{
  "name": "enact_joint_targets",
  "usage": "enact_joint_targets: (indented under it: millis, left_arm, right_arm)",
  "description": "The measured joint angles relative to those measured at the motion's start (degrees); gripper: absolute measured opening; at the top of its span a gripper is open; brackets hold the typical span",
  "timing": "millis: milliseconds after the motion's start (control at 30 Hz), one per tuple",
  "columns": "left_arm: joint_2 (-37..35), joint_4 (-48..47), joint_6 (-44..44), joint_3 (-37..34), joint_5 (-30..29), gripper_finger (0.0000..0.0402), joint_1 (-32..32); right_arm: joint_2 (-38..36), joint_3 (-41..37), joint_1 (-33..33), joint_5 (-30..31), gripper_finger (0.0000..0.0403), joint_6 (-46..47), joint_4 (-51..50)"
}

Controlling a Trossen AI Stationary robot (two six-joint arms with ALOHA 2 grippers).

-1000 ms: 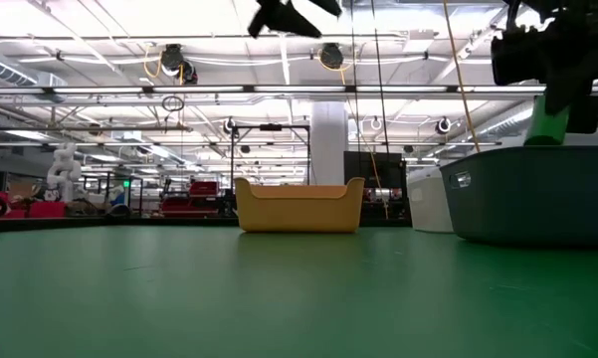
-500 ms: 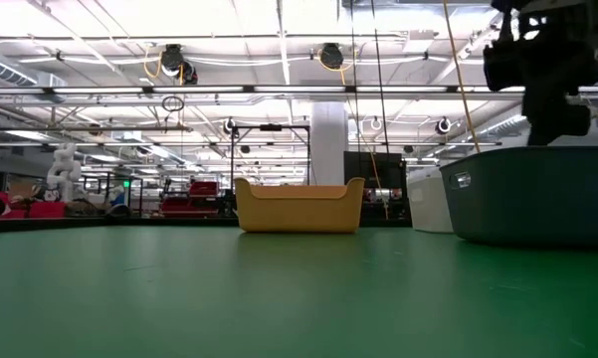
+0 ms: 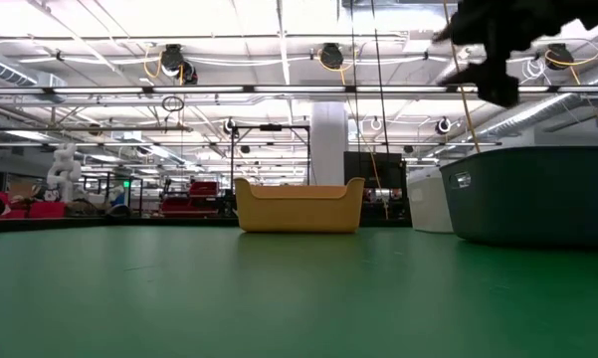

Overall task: Sort & place blocks by color
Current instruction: Return to Home Position

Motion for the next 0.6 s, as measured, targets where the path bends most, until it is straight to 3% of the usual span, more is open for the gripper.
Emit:
enact_joint_targets:
  millis: [133,300,400,600]
  left_arm:
    - [-1.2,-4.5,-0.2,0.0,-5.3,0.0255,0.9]
    - [-2.4,-8.8,1.8,0.0,-8.9,0.0255,4.2]
    - [-3.6,-12.5,1.2,0.0,-9.0,0.0255,6.6]
    - [-6.9,-16.6,-0.3,0.0,-9.0,0.0255,10.4]
  right_arm:
    - [0.0,0.0,-0.7,0.4,0.0236,-0.3,11.0]
    - [0.0,0.0,-2.1,5.9,0.0236,-5.6,22.0]
    - [-0.1,0.0,-2.5,3.3,0.0236,-13.1,24.2]
    - [-1.7,0.0,-5.0,2.7,0.0236,-18.2,22.3]
